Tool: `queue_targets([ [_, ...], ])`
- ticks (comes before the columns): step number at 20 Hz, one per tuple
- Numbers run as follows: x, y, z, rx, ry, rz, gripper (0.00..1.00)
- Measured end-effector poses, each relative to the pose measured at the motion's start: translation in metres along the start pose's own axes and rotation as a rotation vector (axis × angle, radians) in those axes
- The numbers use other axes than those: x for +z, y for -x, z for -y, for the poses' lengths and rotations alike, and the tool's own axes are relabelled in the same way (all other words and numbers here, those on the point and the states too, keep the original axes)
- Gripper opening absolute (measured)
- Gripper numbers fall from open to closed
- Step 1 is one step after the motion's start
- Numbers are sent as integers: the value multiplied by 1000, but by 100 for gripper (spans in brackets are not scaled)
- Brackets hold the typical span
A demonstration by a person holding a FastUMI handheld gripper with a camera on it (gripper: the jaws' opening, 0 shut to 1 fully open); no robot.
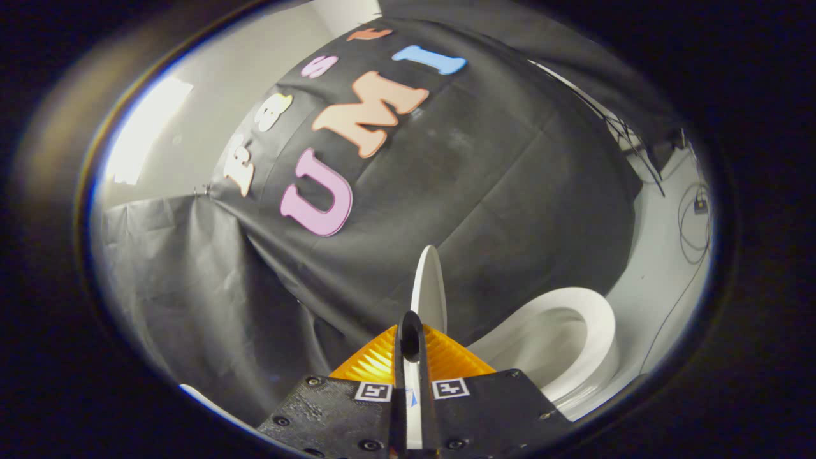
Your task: Open the toilet lid.
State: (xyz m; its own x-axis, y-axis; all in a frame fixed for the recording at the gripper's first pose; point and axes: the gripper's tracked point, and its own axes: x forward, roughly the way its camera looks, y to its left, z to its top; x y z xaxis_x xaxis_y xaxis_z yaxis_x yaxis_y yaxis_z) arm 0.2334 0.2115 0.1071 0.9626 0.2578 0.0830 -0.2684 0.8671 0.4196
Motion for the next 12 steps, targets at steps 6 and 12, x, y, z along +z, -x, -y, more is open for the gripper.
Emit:
queue_targets([
  [6, -14, -11, -73, 21, 138, -28, 9],
  [12, -39, -25, -135, 75, 248, -56, 9],
])
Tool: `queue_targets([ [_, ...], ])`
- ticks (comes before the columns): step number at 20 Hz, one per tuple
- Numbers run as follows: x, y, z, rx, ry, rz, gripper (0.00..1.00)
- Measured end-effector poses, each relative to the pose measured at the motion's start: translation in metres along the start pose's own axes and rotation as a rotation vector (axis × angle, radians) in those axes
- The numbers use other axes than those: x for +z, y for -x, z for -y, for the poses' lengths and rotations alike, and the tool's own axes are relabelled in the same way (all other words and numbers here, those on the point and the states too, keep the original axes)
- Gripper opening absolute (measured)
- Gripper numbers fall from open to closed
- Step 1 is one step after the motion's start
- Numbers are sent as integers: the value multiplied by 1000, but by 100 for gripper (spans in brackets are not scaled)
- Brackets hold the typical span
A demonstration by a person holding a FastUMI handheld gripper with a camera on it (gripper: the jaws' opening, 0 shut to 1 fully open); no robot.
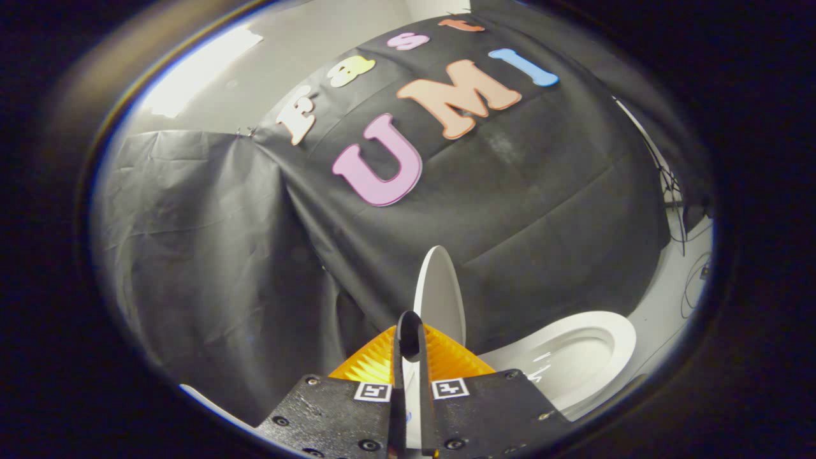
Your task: Open the toilet lid.
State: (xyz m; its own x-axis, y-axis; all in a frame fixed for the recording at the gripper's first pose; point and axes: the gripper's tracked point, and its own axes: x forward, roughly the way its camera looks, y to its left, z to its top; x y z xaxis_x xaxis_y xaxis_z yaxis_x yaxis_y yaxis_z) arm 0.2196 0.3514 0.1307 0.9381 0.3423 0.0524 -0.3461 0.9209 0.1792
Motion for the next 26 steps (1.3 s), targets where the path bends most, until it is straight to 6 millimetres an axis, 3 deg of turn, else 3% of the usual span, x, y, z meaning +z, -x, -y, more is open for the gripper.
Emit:
queue_targets([
  [7, -24, -25, -67, 61, 188, -62, 9],
  [13, -47, -48, -109, 109, 328, -93, 11],
  [19, -68, -65, -137, 138, 435, -138, 13],
  [26, -92, -78, -156, 172, 488, -182, 17],
])
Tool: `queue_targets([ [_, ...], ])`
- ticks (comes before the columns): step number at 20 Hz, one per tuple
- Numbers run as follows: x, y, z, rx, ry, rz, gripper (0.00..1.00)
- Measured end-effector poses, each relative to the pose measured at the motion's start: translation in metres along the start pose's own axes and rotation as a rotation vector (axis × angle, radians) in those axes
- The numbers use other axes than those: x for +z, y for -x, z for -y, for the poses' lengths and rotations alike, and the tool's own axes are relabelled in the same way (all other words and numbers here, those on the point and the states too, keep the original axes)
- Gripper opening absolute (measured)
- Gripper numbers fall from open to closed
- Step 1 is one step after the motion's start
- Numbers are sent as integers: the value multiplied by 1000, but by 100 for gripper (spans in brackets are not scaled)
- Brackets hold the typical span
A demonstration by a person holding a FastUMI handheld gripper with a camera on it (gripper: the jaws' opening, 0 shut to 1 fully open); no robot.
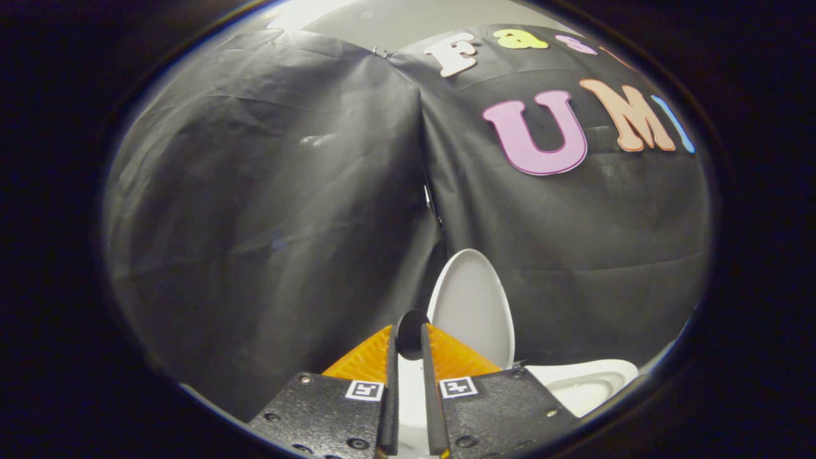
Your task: Open the toilet lid.
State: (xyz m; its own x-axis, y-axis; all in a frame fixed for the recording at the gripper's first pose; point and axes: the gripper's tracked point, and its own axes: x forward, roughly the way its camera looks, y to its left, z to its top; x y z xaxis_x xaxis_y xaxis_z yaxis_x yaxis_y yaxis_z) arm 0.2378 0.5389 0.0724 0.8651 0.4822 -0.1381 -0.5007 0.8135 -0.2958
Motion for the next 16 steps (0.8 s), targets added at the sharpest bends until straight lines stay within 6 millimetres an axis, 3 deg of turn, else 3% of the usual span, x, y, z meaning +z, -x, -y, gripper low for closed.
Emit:
queue_targets([
  [7, -7, -2, -6, 23, 2, -33, 24],
  [12, -23, -7, -3, -17, 28, -105, 30],
  [16, -14, 2, -5, -6, 15, -68, 40],
])
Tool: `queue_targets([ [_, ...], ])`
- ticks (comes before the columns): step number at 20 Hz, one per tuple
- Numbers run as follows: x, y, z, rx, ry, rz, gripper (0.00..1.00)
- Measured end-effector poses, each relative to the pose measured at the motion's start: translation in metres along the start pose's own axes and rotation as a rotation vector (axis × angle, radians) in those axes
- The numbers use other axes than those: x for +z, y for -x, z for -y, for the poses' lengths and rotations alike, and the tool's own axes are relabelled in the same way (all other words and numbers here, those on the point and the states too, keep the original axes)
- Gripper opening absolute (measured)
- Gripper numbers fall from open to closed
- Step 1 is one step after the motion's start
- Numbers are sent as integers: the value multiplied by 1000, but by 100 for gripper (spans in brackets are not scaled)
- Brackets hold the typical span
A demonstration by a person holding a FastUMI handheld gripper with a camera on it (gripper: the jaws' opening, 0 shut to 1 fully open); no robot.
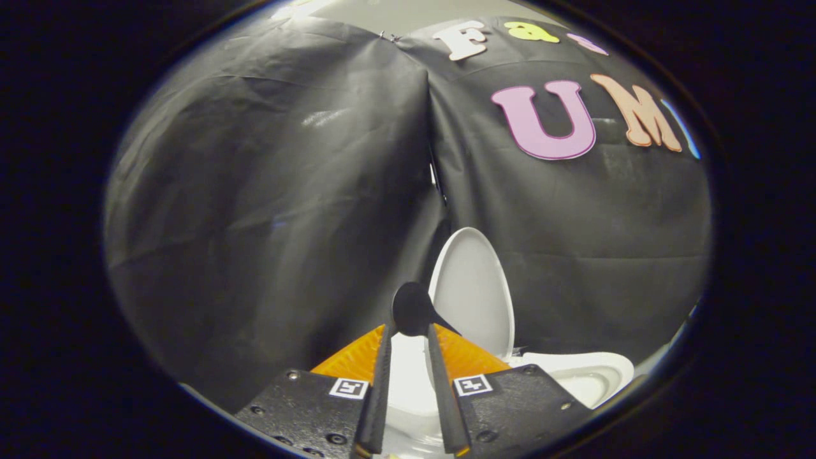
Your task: Open the toilet lid.
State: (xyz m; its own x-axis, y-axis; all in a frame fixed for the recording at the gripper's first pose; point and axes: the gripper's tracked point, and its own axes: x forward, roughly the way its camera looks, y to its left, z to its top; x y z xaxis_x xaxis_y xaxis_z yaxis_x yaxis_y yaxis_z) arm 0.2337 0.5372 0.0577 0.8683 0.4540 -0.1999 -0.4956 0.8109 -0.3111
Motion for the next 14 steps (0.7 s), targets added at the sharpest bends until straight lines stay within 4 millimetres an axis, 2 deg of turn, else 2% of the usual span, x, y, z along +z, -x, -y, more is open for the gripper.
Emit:
queue_targets([
  [2, 6, 12, -3, 19, 3, 23, 45],
  [7, 30, 37, 10, 35, 2, 98, 58],
  [8, 36, 42, 16, 25, 1, 109, 60],
  [14, 61, 82, 62, -38, 9, 171, 61],
])
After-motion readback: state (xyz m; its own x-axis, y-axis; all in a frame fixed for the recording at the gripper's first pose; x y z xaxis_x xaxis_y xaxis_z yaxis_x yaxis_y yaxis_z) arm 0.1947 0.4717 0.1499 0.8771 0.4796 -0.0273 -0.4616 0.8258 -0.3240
